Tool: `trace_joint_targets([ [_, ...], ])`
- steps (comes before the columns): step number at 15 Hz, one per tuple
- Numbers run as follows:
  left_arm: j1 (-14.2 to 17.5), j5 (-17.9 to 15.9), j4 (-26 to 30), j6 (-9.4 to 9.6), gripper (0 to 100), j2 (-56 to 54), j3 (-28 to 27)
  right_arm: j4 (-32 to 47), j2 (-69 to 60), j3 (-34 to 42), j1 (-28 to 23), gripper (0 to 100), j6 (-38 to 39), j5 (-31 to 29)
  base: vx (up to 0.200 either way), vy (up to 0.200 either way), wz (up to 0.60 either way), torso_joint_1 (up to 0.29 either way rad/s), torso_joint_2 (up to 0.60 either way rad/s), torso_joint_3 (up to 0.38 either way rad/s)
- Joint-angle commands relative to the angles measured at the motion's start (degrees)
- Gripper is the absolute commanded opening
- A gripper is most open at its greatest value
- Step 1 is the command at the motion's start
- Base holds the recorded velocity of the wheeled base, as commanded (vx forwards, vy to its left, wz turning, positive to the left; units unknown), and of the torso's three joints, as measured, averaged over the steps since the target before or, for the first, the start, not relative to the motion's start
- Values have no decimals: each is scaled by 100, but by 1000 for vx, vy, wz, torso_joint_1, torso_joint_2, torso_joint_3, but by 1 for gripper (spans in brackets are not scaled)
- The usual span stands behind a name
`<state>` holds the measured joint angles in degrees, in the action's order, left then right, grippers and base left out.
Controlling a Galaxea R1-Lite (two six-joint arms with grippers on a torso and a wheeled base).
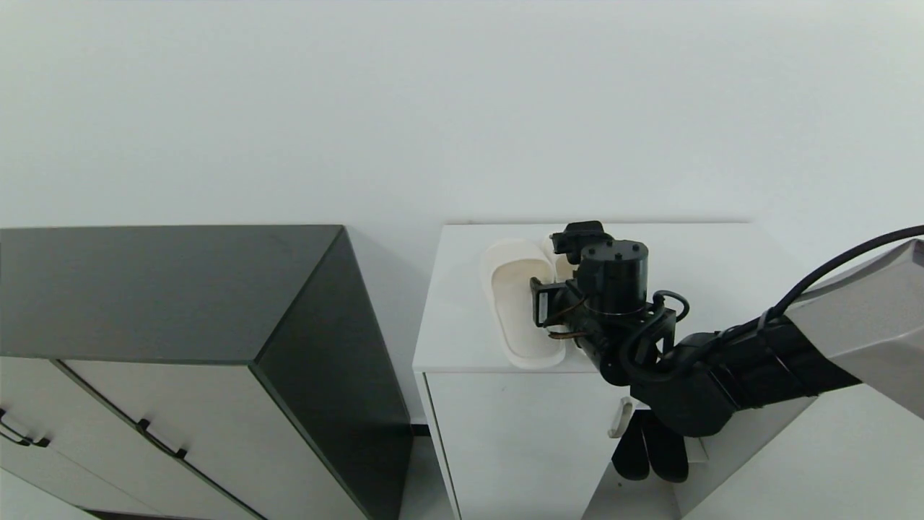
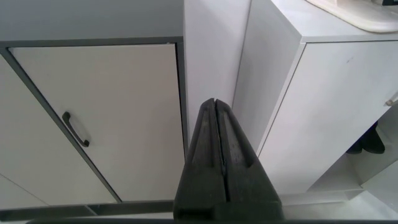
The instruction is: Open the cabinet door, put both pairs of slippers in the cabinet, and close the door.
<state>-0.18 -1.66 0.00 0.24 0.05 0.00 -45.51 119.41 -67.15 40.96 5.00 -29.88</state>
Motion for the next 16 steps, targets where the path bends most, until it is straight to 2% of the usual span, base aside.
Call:
trace_joint_targets([
  [1, 1, -1, 0, 2, 0, 4, 0, -2, 39, -44, 8, 0, -52, 0, 0, 0, 0, 0, 0, 0],
  [6, 1, -1, 0, 2, 0, -5, 0, -2, -119, -35, 61, 0, -148, -9, 0, 0, 0, 0, 0, 0],
  [9, 1, -1, 0, 2, 0, -5, 0, 16, -664, 325, 255, 0, -157, -9, 0, 0, 0, 0, 0, 0],
  [11, 1, -1, 0, 2, 0, 4, 0, 33, -1157, 826, 386, 0, -254, 26, 0, 0, 0, 0, 0, 0],
  [16, 1, -1, 0, 2, 0, 4, 0, -2, -2545, 2689, 747, 0, -210, 298, 0, 0, 0, 0, 0, 0],
])
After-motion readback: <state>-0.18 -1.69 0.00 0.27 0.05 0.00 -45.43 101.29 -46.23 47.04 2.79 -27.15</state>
